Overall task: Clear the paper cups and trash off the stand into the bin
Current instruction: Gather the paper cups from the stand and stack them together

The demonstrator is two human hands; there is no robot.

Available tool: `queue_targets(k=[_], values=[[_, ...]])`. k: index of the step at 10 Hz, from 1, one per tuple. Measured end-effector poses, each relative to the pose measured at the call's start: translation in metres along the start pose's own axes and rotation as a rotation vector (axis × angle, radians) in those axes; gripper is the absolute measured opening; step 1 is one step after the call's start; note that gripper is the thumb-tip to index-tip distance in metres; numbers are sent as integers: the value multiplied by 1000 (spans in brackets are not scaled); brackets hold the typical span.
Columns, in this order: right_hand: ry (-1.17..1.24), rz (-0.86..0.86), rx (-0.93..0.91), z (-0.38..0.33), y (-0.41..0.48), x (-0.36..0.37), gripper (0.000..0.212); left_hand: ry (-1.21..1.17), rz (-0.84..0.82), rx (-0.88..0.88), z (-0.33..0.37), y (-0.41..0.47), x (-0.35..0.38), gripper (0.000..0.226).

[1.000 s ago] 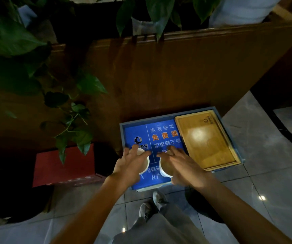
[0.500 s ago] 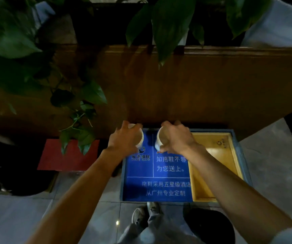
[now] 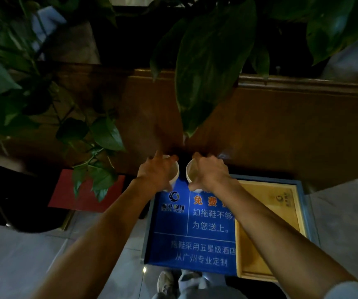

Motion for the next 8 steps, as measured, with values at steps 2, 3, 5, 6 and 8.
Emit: queue_targets(k=[2, 3, 5, 6, 8], values=[[-26, -46, 0, 1, -11, 0, 119, 21, -27, 41, 6, -2, 5, 120], [23, 32, -50, -6, -17, -15, 112, -56, 99, 81, 8, -8, -12, 112], [18, -2, -34, -12, -20, -20, 70, 7, 165, 120, 12, -11, -24, 61], [16, 7, -17, -15, -20, -20, 74, 14, 170, 113, 13, -13, -26, 64], [20, -29, -8, -15, -28, -11, 94, 17, 136, 111, 16, -23, -24, 89]])
Point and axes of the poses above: each hand's wrist, its own y-axis towards the middle knuckle, its own x-axis out of the palm, z = x × y, the point moved 10 cm from there along y, towards the middle knuckle, and after that the axes turned 2 degrees about z, right-handed, at the moved point
